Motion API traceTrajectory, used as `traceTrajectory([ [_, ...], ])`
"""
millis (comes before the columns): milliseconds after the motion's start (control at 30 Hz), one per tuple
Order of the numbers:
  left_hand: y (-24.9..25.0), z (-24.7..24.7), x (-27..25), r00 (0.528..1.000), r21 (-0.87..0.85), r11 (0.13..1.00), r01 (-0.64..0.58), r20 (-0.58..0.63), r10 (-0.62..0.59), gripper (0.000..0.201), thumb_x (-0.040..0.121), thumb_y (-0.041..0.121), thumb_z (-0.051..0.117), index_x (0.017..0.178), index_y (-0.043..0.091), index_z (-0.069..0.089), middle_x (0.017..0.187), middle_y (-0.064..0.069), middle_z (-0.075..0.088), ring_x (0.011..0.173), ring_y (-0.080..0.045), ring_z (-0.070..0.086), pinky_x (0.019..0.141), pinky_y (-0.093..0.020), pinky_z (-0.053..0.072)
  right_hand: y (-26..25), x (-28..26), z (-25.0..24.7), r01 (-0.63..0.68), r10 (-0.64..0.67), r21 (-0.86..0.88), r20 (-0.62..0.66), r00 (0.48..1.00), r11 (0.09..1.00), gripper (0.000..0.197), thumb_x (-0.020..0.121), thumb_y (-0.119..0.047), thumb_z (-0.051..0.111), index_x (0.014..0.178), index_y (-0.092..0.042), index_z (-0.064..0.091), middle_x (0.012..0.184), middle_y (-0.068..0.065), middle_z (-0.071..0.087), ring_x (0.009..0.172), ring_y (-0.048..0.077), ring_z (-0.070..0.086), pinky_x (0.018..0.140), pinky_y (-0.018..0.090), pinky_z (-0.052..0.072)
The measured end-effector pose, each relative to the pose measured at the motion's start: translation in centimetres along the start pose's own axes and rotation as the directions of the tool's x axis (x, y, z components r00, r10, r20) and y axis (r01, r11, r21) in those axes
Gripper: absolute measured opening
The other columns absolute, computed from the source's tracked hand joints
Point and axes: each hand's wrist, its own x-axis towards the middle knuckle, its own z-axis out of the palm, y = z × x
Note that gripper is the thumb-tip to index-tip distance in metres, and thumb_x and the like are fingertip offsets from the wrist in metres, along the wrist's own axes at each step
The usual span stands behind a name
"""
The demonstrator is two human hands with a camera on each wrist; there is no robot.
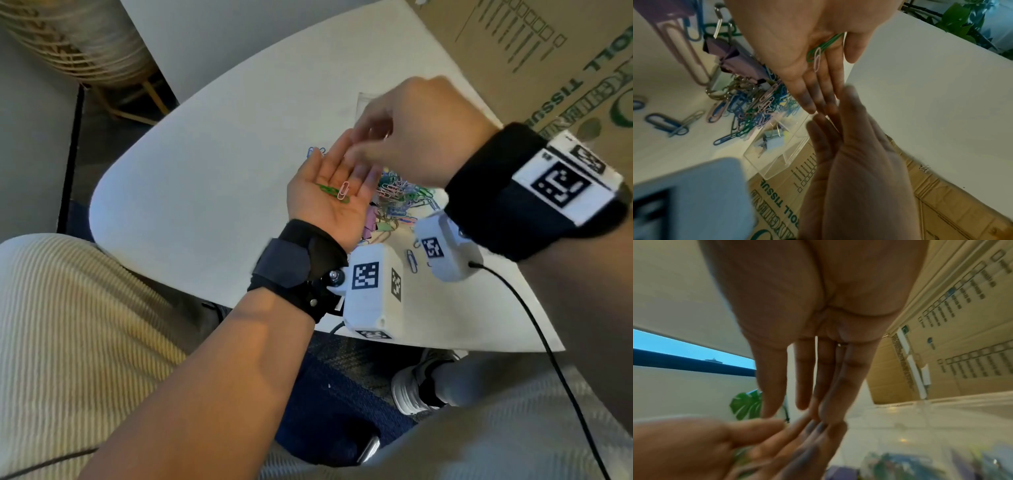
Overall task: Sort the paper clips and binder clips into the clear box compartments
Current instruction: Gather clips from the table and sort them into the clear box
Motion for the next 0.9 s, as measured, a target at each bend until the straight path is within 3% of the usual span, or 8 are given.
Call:
traceTrajectory([
  [67,-0.1,0.1,0.0,1.0,0.007,1.0,0.019,-0.014,-0.019,0.045,0.099,0.033,0.036,0.096,0.003,0.069,0.087,-0.014,0.07,0.091,-0.029,0.063,0.087,-0.038,0.049,-1.2,-1.4,0.8,0.053,-0.044,-0.051,0.163,0.986,0.997,0.011,0.076,-0.029,0.07,0.083,-0.022,0.074,0.076,-0.005,0.069,0.074,0.012,0.061,0.061,0.021,0.044],
  [133,-0.4,0.0,-0.1,0.999,0.014,0.998,0.054,-0.011,-0.054,0.047,0.098,0.035,0.037,0.088,0.006,0.073,0.1,-0.014,0.069,0.113,-0.03,0.059,0.103,-0.043,0.041,-1.7,-1.9,1.8,0.081,-0.065,-0.067,0.211,0.975,0.994,0.011,0.076,-0.021,0.064,0.081,-0.021,0.073,0.075,0.0,0.069,0.074,0.017,0.06,0.064,0.026,0.045],
  [300,-1.0,-0.1,-0.1,0.998,0.026,0.997,0.069,-0.016,-0.069,0.044,0.099,0.035,0.034,0.098,0.008,0.068,0.116,-0.016,0.065,0.119,-0.031,0.055,0.11,-0.047,0.033,-1.3,-1.8,3.0,0.066,-0.06,-0.054,0.12,0.991,0.996,0.022,0.079,-0.015,0.057,0.088,-0.023,0.076,0.087,0.0,0.072,0.083,0.019,0.062,0.08,0.029,0.05],
  [433,-0.4,0.5,-0.4,1.0,0.175,0.984,-0.025,-0.005,0.027,0.037,0.1,0.027,0.035,0.115,0.005,0.061,0.1,-0.014,0.067,0.101,-0.029,0.061,0.098,-0.039,0.044,0.1,-1.2,1.5,-0.073,0.072,0.23,0.016,0.997,0.971,0.016,0.076,-0.011,0.064,0.081,-0.021,0.075,0.053,-0.023,0.061,0.06,-0.001,0.061,0.061,0.001,0.042],
  [533,0.5,0.9,-1.0,0.996,0.376,0.922,-0.089,0.007,0.093,0.03,0.096,0.02,0.044,0.118,0.008,0.062,0.108,-0.013,0.068,0.097,-0.026,0.065,0.092,-0.034,0.051,2.4,0.2,0.8,-0.095,0.19,0.47,-0.159,0.969,0.878,0.015,0.077,-0.012,0.068,0.08,-0.025,0.074,0.059,-0.012,0.065,0.056,0.002,0.062,0.063,0.019,0.05],
  [667,1.2,1.5,-1.9,0.983,0.757,0.636,-0.146,0.04,0.177,0.023,0.093,0.016,0.051,0.109,0.012,0.067,0.103,-0.006,0.071,0.089,-0.02,0.064,0.078,-0.029,0.051,4.2,2.1,1.1,-0.123,0.247,0.393,-0.283,0.927,0.911,0.013,0.08,-0.019,0.067,0.085,-0.028,0.074,0.072,-0.008,0.068,0.068,0.005,0.059,0.073,0.024,0.05],
  [800,2.4,1.4,-1.8,0.968,0.952,0.271,-0.143,0.077,0.239,0.019,0.089,0.015,0.058,0.104,0.021,0.068,0.097,-0.002,0.067,0.088,-0.016,0.058,0.076,-0.029,0.05,4.2,2.1,1.0,-0.189,0.197,0.115,-0.058,0.979,0.975,0.021,0.088,-0.026,0.063,0.106,-0.025,0.074,0.108,-0.002,0.072,0.1,0.015,0.061,0.082,0.017,0.036],
  [900,4.0,1.1,-1.5,0.963,0.992,-0.033,-0.119,0.123,0.239,0.035,0.086,0.022,0.064,0.12,0.023,0.059,0.108,0.002,0.06,0.097,-0.013,0.057,0.086,-0.029,0.046,4.1,0.6,-0.4,-0.161,0.192,0.196,-0.147,0.97,0.967,0.02,0.09,-0.029,0.061,0.103,-0.025,0.075,0.101,-0.003,0.072,0.086,0.012,0.059,0.077,0.019,0.038],
])
